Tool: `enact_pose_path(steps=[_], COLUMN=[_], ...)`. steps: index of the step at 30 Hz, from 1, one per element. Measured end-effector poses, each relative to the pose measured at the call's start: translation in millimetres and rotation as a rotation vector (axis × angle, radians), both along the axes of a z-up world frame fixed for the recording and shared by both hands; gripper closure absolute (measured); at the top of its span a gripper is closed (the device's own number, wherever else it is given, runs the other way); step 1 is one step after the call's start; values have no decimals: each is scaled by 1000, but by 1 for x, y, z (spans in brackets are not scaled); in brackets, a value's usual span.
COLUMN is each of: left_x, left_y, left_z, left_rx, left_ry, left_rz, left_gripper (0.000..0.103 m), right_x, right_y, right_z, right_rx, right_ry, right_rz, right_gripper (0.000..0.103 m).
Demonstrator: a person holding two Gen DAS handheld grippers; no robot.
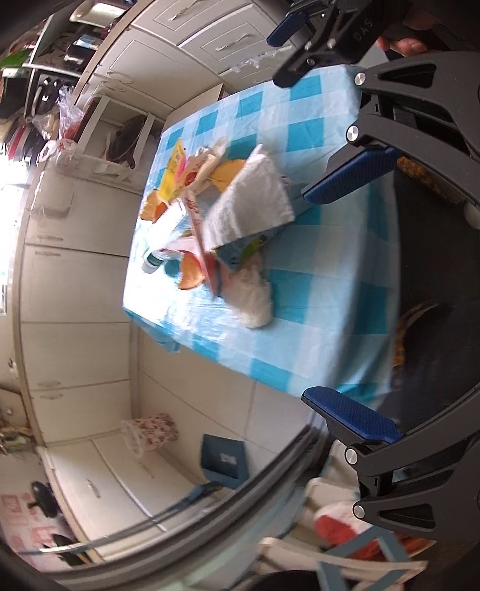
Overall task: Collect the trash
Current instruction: 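Grasp the red-and-white wrapper strip with the left tool while the right tool grasps white tissue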
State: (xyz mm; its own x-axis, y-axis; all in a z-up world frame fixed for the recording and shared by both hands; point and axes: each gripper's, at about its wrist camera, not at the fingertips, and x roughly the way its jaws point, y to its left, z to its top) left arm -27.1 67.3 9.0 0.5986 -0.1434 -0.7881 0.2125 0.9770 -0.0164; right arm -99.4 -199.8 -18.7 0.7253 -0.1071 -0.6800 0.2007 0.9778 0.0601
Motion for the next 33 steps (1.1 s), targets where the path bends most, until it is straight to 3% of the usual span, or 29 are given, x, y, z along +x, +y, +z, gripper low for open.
enact_pose_path(steps=[4,8,11,13,16,19,21,22,23,24,28,33], left_x=[33,70,91,103,110,116,127,132,138,142,147,142], left_y=[-30,-72,-93,-104,-118,-124,-124,-121,-117,-112,-87,-50], left_z=[10,2,-4,-9,-17,-26,-36,-40,-42,-42,-25,3], left_rx=[72,172,201,197,228,250,264,256,236,204,52,-199], left_ry=[-75,-109,-96,-58,-70,-63,-26,2,29,46,32,20], left_rz=[-92,-202,-246,-263,-270,-264,-247,-236,-224,-213,-168,-153], left_gripper=[8,8,8,12,19,35,62,72,91,97,101,101], right_x=[21,28,30,31,36,40,42,43,43,44,46,53], right_y=[-18,-26,-28,-30,-34,-36,-35,-34,-33,-32,-21,3], right_z=[-21,-42,-44,-46,-50,-51,-50,-49,-48,-46,-40,-36], right_rx=[56,123,123,124,132,136,132,130,134,141,163,162], right_ry=[37,92,88,87,96,95,85,79,73,65,16,-15], right_rz=[-17,-25,-27,-31,-38,-32,-22,-14,-3,10,80,170], right_gripper=[6,6,6,6,6,6,6,7,7,7,6,6])
